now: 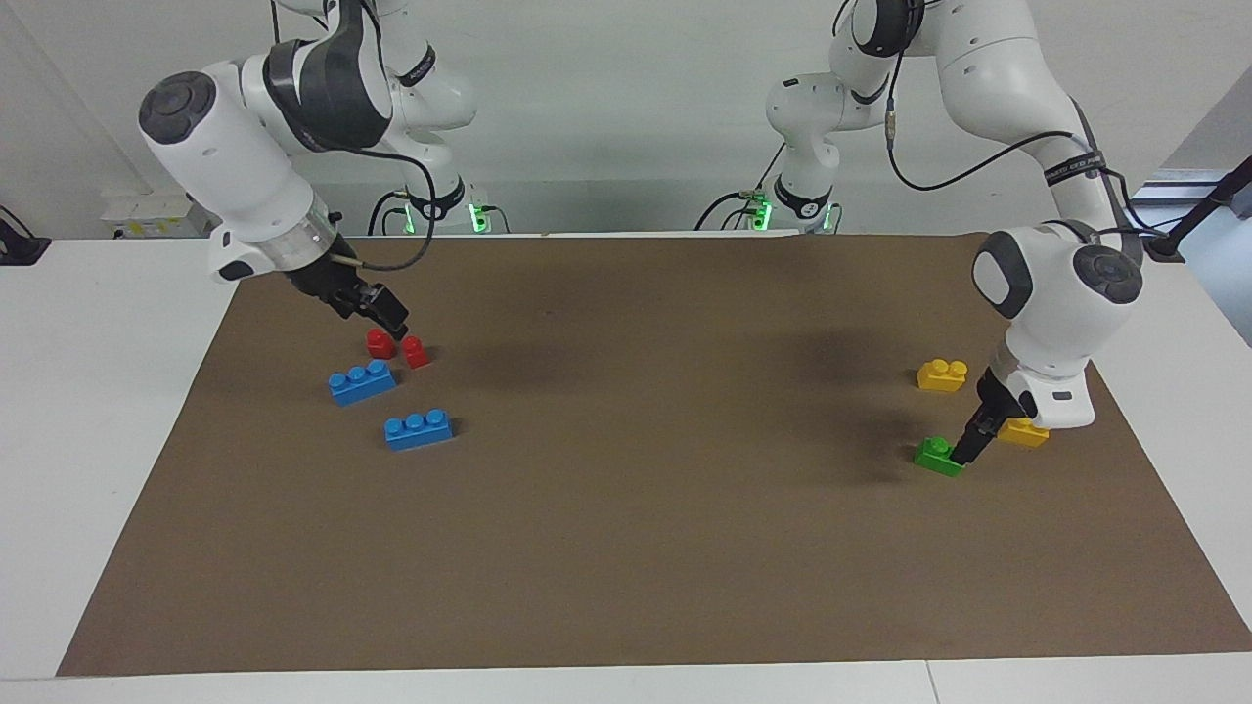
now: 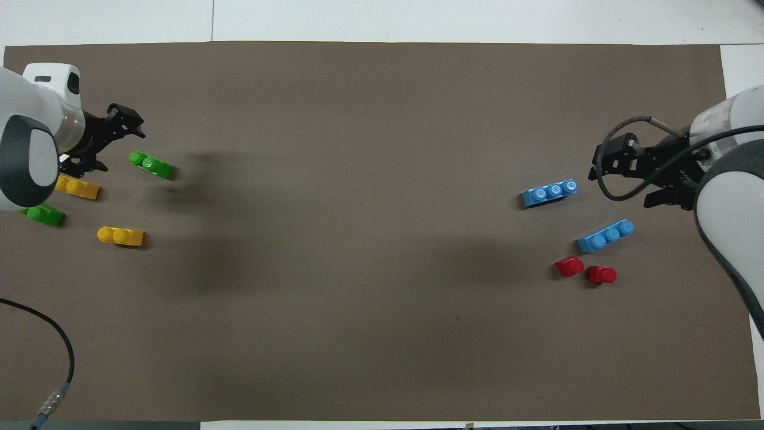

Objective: Remove green block with left arm and hold with right

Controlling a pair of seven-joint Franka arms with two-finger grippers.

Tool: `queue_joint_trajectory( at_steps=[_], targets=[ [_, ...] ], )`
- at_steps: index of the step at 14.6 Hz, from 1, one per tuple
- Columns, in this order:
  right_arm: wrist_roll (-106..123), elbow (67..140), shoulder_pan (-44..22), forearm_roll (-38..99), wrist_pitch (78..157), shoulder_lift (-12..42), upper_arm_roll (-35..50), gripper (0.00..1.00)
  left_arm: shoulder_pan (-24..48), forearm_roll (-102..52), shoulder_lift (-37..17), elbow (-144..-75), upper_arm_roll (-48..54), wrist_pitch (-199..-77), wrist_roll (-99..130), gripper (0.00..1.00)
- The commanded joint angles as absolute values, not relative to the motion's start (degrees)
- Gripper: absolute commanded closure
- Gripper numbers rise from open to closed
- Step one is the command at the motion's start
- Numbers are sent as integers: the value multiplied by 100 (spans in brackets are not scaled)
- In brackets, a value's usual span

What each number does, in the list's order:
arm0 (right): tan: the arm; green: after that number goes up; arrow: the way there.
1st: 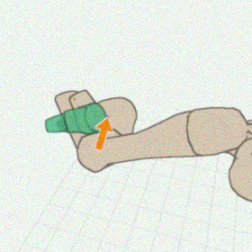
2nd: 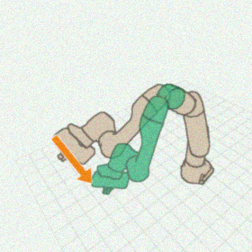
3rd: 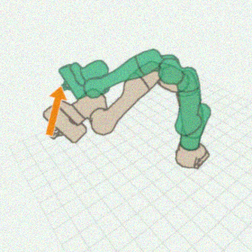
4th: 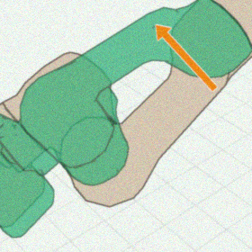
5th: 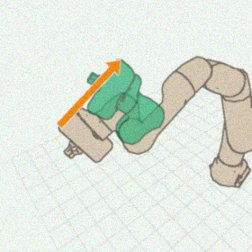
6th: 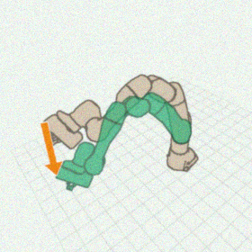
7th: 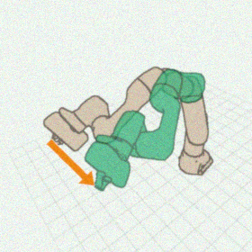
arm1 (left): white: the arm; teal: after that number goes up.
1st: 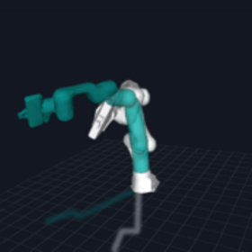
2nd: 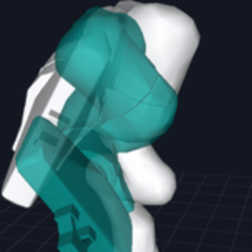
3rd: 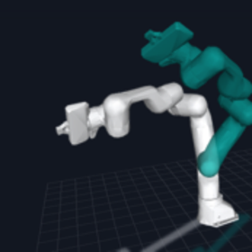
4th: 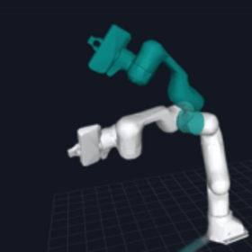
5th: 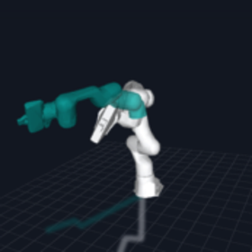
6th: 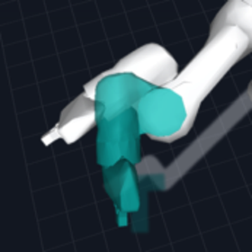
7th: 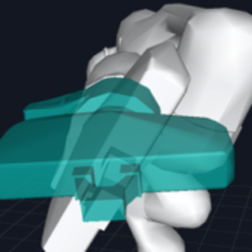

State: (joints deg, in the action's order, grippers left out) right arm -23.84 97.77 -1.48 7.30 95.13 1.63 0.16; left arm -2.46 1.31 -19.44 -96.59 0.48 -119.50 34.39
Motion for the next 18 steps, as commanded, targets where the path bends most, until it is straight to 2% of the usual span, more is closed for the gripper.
queue_joint_trajectory(
  at_steps=[1, 4, 10, 14, 18],
  targets=[
    [-1182, 9502, -97, 335, 9002, -105, 35, 0, -202, 229, -1495, -9536, 44, -11216, 2648, 0],
    [-266, 9457, -53, 18, 8842, -299, 26, 0, -158, 228, -1030, -9536, 158, -10742, 1989, 0],
    [-35, 9448, -26, -132, 8938, -299, -9, 0, -158, 211, -10, -9536, 378, -9372, 344, 0],
    [-105, 9501, -26, -132, 8877, -360, 9, 0, -158, 185, 368, -9545, 378, -8939, -61, 0],
    [-105, 9501, 0, -123, 8921, -360, -17, 0, -158, 150, 492, -9554, 387, -8816, -88, 0]
  ],
)
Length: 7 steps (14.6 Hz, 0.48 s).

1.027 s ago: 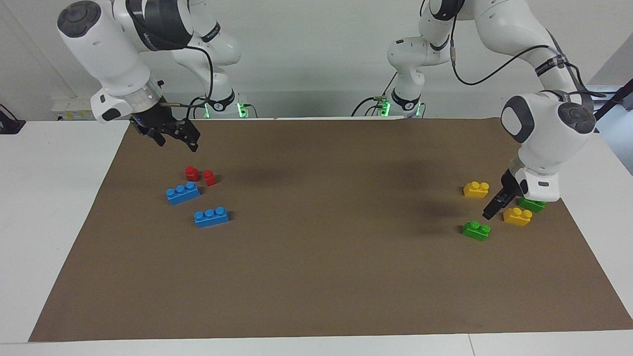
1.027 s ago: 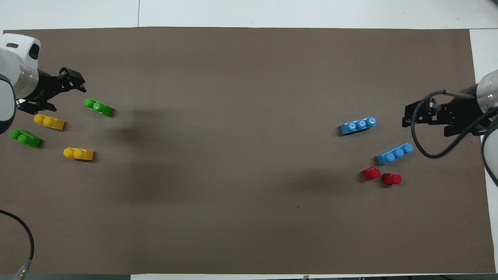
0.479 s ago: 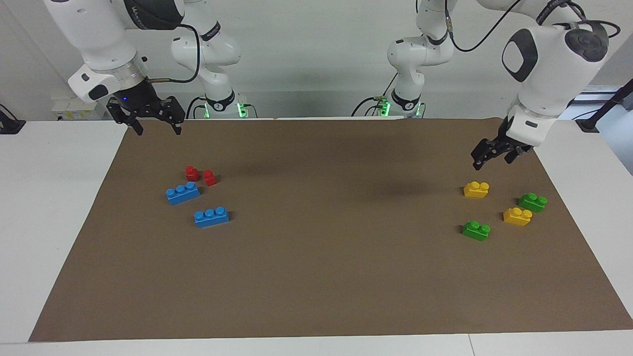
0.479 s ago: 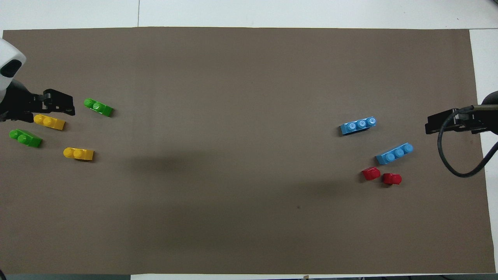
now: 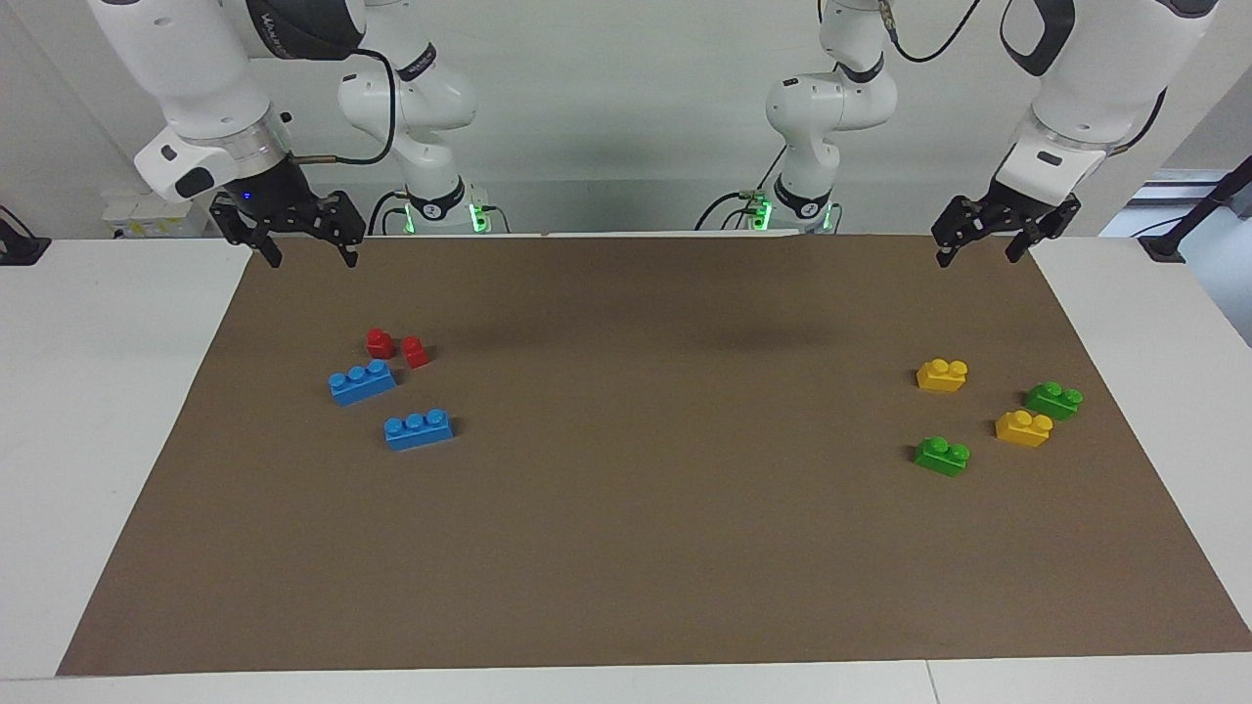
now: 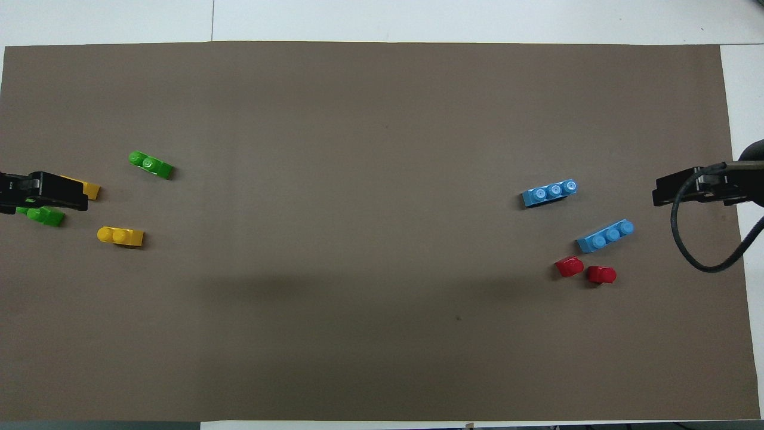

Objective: Remove green block with left arm and hold with right

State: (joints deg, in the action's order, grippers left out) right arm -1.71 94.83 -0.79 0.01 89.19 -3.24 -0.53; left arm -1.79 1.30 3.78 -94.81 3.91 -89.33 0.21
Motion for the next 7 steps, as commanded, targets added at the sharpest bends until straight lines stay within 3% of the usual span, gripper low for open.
queue_joint_trajectory(
  at_steps=[1, 7],
  targets=[
    [-79, 9492, 52, -123, 8930, -352, -18, 0, -158, 141, 492, -9554, 387, -8824, -88, 0],
    [-61, 9475, 79, -105, 8921, -352, -9, 0, -220, -193, 571, -9703, 352, -9044, -88, 0]
  ],
)
